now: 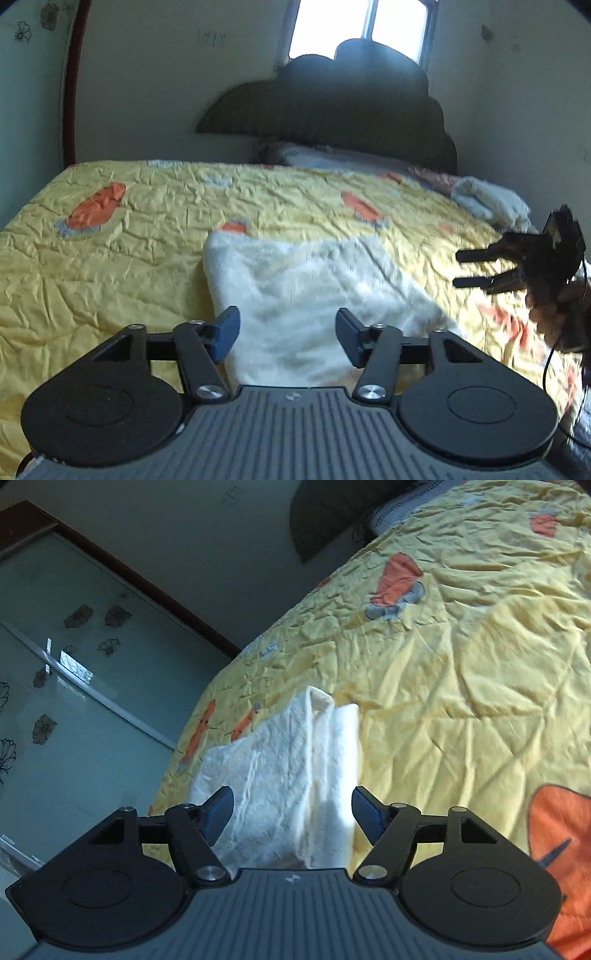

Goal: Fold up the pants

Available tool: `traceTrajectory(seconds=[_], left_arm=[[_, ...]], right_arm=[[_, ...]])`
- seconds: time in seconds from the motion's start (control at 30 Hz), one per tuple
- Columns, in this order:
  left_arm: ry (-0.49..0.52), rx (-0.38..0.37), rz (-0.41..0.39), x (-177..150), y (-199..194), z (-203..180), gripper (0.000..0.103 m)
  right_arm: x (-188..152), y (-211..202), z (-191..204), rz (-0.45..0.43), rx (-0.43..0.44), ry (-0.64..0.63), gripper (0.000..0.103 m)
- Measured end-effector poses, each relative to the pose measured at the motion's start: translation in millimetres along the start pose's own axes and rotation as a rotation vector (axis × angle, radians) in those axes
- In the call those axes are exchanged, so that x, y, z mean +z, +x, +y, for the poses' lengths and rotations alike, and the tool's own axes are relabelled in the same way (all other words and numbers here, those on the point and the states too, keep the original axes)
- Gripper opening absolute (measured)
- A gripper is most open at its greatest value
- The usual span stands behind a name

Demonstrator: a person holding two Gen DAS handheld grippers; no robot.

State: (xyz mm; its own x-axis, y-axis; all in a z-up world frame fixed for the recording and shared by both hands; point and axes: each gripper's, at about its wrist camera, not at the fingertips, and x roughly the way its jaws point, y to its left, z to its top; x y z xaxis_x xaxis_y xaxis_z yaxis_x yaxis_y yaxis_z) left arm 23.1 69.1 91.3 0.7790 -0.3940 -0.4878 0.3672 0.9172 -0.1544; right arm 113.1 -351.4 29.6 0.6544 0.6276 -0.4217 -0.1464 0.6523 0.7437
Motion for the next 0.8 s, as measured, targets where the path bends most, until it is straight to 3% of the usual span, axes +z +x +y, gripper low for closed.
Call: traceTrajectory(seconds=[0.07, 0.2, 0.27, 0.3, 0.4, 0.53, 0.6, 0.7, 0.8], left_arm=[[0.029, 0.017, -0.023, 6.3, 20.1, -10.3, 0.076], [0.11, 0.045, 0.094, -11.7, 86.4, -30.9, 0.074], [0.146, 0.08, 0.17, -27.6, 110.1, -34.4, 0.077], [0.163, 0.087, 0.168, -36.0, 114.8, -34.6, 0.077], [0.103, 0.07, 0.13, -47.9, 112.7, -23.2, 0.08], [0.113, 0.083, 0.13, -47.1, 109.1, -23.5, 0.082], [0.085, 0.107, 0.139, -40.0, 99.3, -23.8, 0.077], [0.065, 0.062, 0.097, -37.8, 74.2, -26.2, 0.077], [0.13, 0.002, 0.163, -54.8, 77.5, -39.5, 0.082]], right_arm=[[11.6, 26.0, 11.9, 0.021, 0.013, -0.024, 0.071], [17.6, 86.4, 34.5, 0.096, 0.001, -0.083, 0.071], [14.1, 106.6, 39.3, 0.118, -0.068, -0.14, 0.069], [9.8, 114.9, 34.1, 0.143, -0.105, -0.159, 0.068], [0.6, 109.2, 13.7, 0.111, -0.032, -0.142, 0.064], [1.0, 99.3, 10.4, 0.09, -0.058, -0.089, 0.049], [-8.1, 83.4, 28.7, 0.063, -0.149, -0.128, 0.052], [-42.2, 50.8, 49.3, 0.031, -0.096, -0.219, 0.055], [-79.6, 44.5, 38.8, 0.098, -0.129, -0.234, 0.061]])
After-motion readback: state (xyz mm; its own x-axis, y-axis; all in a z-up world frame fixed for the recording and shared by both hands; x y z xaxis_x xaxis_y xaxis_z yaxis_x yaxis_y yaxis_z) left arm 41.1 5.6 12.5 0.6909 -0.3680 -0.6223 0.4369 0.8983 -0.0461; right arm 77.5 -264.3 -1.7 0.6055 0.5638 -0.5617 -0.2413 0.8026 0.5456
